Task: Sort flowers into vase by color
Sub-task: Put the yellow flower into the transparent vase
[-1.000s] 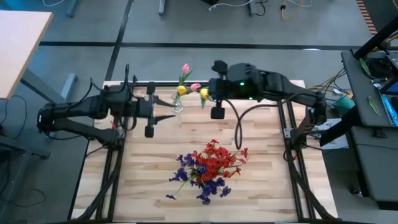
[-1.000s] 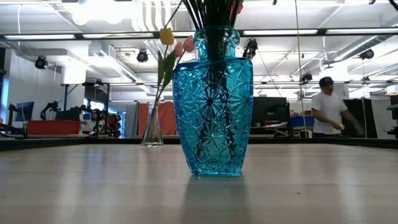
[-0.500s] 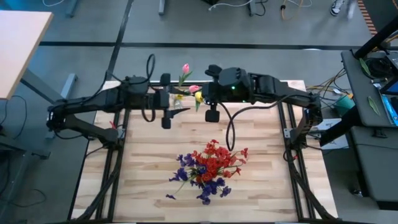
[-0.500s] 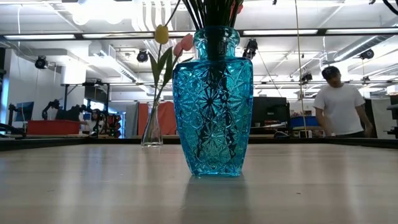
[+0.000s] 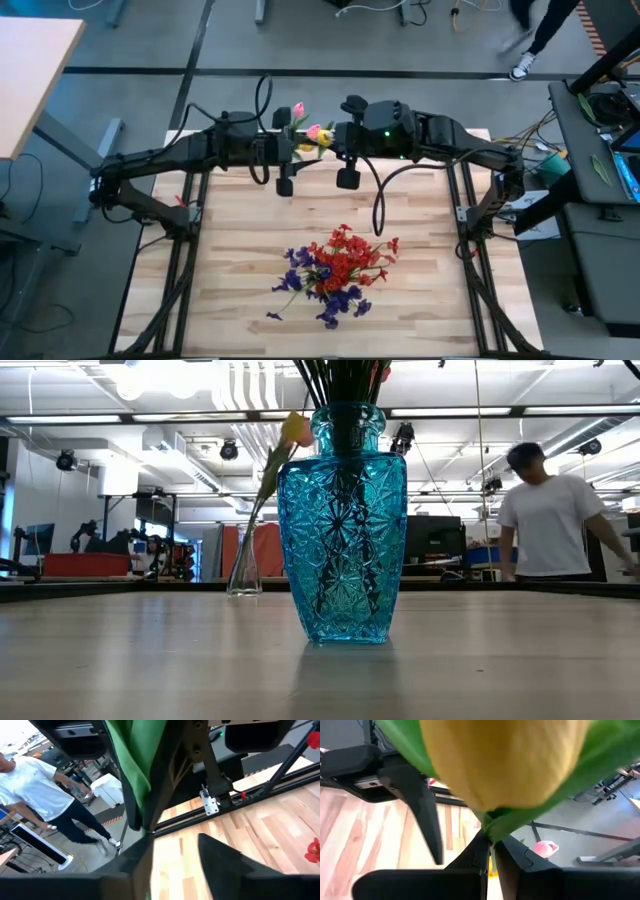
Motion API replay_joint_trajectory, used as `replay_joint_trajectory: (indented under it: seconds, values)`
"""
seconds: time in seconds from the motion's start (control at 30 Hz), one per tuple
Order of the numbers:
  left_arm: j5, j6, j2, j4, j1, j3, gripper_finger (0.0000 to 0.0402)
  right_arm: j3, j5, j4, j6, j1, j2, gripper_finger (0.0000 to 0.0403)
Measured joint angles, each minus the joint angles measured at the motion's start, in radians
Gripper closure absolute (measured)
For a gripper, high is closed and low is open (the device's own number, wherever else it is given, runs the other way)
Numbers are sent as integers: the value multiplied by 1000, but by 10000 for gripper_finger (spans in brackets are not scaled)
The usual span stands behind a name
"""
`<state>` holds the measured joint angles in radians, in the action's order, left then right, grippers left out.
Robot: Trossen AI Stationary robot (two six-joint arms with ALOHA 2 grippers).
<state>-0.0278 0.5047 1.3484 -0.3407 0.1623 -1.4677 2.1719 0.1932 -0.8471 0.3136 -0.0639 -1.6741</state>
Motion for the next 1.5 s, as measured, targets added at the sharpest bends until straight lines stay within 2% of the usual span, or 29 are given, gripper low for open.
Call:
replay_joint_trajectory:
  seconds: [0.17, 0.3, 0.47, 0.73, 0.97, 1.07, 1.17, 1.33, 1.5]
  values:
    - [-3, -17, 9, -1, 0, -20, 329, 0, -11, 9, 1, 2, 0, 390]
    - [-8, -22, 9, -1, 3, -20, 352, 0, -14, 7, 3, 2, 0, 390]
    - [-11, -33, 8, -4, 3, -20, 340, 0, -11, 4, 6, 2, 1, 390]
    - [-12, -40, 1, 0, 3, -24, 294, 38, -11, -39, -5, 3, 10, 390]
    - [-83, -52, 0, 48, 4, -24, 260, 82, -21, -61, -18, 8, 13, 390]
    - [-50, -49, 3, 62, 7, -24, 253, 90, -18, -61, -19, 9, 13, 390]
    - [5, -47, 10, 70, 8, -24, 251, 91, -18, -56, -10, 9, 10, 390]
    - [18, -17, 26, 76, 6, -24, 254, 90, -19, -47, -3, 9, 8, 390]
    - [18, -10, 42, 127, 6, -24, 297, 88, -19, -46, 1, 8, 8, 390]
